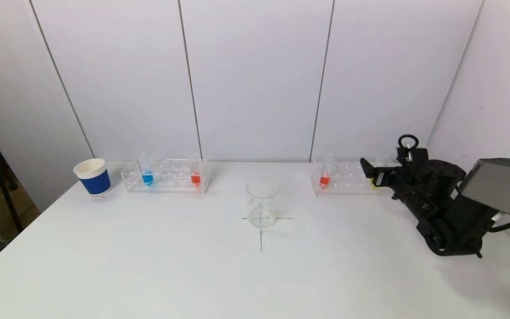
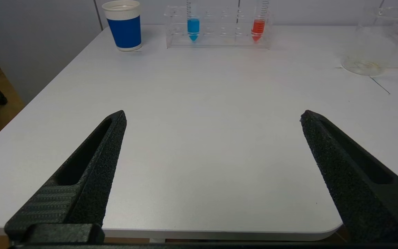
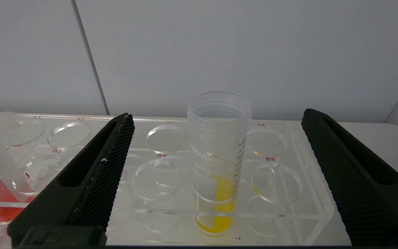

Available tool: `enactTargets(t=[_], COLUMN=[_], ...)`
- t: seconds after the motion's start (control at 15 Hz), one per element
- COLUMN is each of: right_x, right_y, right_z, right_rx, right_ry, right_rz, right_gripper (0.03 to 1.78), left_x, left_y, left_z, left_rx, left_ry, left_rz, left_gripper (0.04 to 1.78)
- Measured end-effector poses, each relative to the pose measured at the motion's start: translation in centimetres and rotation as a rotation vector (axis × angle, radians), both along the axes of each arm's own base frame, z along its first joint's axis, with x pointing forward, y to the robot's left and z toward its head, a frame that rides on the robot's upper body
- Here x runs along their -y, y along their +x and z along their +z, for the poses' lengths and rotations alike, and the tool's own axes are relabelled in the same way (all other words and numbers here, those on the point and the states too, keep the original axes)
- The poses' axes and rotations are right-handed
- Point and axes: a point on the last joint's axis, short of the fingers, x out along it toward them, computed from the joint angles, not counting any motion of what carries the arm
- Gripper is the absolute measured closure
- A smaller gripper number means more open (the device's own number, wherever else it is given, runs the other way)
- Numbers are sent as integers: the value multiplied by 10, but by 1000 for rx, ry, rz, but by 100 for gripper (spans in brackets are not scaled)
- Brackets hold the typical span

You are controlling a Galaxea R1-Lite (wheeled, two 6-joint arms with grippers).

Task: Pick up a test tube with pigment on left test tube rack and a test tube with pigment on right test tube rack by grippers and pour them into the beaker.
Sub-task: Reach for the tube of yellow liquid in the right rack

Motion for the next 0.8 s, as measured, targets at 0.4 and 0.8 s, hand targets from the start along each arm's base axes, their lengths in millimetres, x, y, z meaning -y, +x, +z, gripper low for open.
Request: enactTargets(t=[0.4,0.8], right_x=[0,-1], right_y=[0,0], right_z=[-1,-1], right_rx=[-3,-2], right_ry=[0,0], right_rz=[1,1], right_gripper=[50,135], left_x=[0,0], left_y=[0,0], left_z=[0,0], left_rx=[0,0], left_ry=[0,0], left_rz=[0,0], left_gripper=[6,6])
